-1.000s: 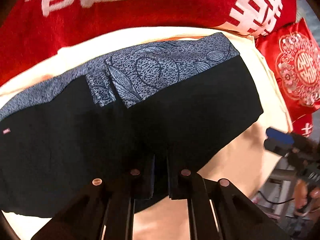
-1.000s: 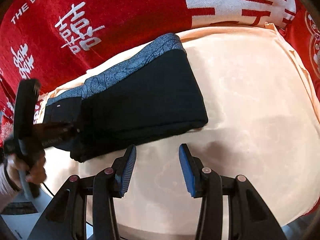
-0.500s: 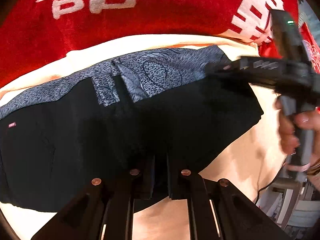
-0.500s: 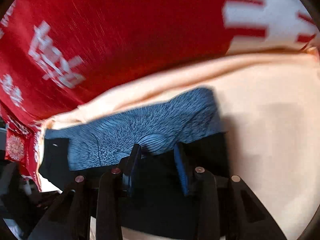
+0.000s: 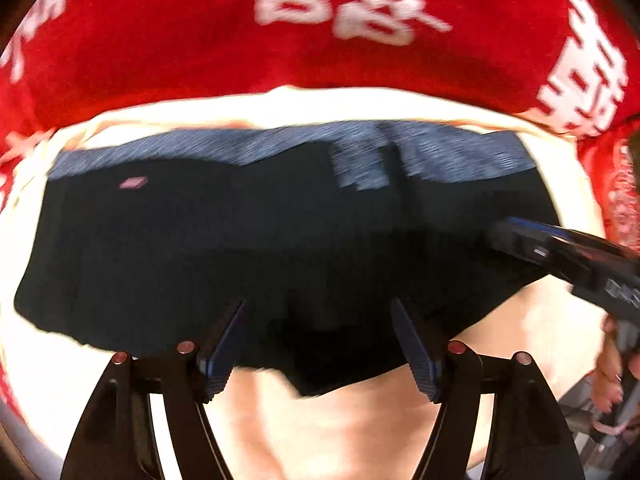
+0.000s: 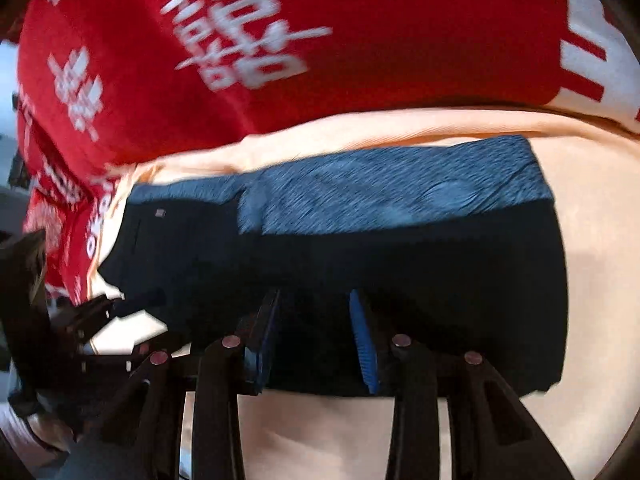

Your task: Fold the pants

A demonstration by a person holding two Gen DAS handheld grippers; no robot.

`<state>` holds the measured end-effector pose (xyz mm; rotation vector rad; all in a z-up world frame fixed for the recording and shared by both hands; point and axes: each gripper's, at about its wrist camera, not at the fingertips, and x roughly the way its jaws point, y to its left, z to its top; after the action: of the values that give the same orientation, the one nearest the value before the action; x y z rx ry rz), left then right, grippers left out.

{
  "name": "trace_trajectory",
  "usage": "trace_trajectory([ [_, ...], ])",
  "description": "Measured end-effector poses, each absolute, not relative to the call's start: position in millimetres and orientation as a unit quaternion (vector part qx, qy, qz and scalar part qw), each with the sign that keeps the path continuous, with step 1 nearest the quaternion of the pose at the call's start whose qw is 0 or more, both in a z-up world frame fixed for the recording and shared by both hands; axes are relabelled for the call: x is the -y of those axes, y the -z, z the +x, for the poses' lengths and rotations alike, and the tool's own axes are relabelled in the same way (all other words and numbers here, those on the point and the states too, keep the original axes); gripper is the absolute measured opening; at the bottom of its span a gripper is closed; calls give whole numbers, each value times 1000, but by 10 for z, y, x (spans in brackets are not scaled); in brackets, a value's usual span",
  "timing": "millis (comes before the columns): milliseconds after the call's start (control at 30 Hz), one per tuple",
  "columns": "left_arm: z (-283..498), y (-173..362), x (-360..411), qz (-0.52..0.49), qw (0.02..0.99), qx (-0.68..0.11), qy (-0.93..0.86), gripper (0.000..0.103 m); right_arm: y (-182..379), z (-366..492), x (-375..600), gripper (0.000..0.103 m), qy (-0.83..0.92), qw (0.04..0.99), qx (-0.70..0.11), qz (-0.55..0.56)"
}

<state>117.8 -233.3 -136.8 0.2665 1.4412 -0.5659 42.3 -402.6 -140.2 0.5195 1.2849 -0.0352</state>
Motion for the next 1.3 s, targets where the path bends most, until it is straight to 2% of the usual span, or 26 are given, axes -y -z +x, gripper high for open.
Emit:
trace_trajectory([
  [33, 1186, 1406, 2247, 120, 705, -654, 245, 72, 1386, 405, 3934, 40, 13, 770, -597, 224],
  [167, 1196, 1525, 1981, 110, 699, -674, 213, 72, 1265, 346, 3524, 54, 7, 794, -597, 117],
  [367, 1200, 1644, 1730, 97, 695, -686, 192, 72, 1373, 369, 3021, 54, -23, 804, -592, -52],
  [400, 1206, 1657, 1708, 94, 696, -687, 190, 72, 1427, 398, 2986, 51, -18, 802, -593, -69],
  [433, 1215, 1669, 1687, 91, 696, -688, 187, 72, 1487, 436, 2969, 42, -17, 797, -599, -74],
  [467, 1227, 1679, 1663, 89, 695, -689, 183, 72, 1551, 504, 2990, 9, -32, 788, -612, -51],
  [533, 1244, 1687, 1585, 84, 697, -690, 178, 73, 1536, 585, 3055, 3, -36, 784, -619, -7],
  [600, 1253, 1699, 1502, 80, 700, -688, 175, 74, 1467, 632, 3031, 3, -56, 787, -615, 22],
  [767, 1299, 1762, 1396, 72, 698, -696, 152, 74, 1502, 677, 2745, 3, -72, 781, -620, -1],
  [833, 1317, 1763, 1334, 70, 702, -694, 143, 74, 1473, 684, 2795, 4, -43, 786, -617, 4],
  [867, 1323, 1774, 1308, 72, 702, -694, 140, 74, 1427, 686, 2892, 8, -21, 788, -615, 13],
  [933, 1328, 1799, 1271, 75, 700, -697, 135, 74, 1348, 688, 3054, 35, 7, 793, -609, 18],
  [967, 1325, 1801, 1266, 74, 700, -697, 136, 74, 1326, 697, 3107, 64, 14, 794, -608, 18],
  [1000, 1322, 1800, 1253, 73, 702, -696, 136, 74, 1291, 683, 3196, 71, 24, 797, -604, 21],
  [1067, 1346, 1809, 1234, 75, 705, -693, 134, 74, 1281, 718, 3310, 70, 34, 795, -605, 37],
  [1167, 1353, 1824, 1213, 73, 704, -693, 134, 74, 1375, 799, 3480, 54, 60, 777, -620, 91],
  [1300, 1305, 1856, 1160, 77, 704, -693, 135, 74, 1601, 909, 3517, 53, 77, 756, -637, 133],
])
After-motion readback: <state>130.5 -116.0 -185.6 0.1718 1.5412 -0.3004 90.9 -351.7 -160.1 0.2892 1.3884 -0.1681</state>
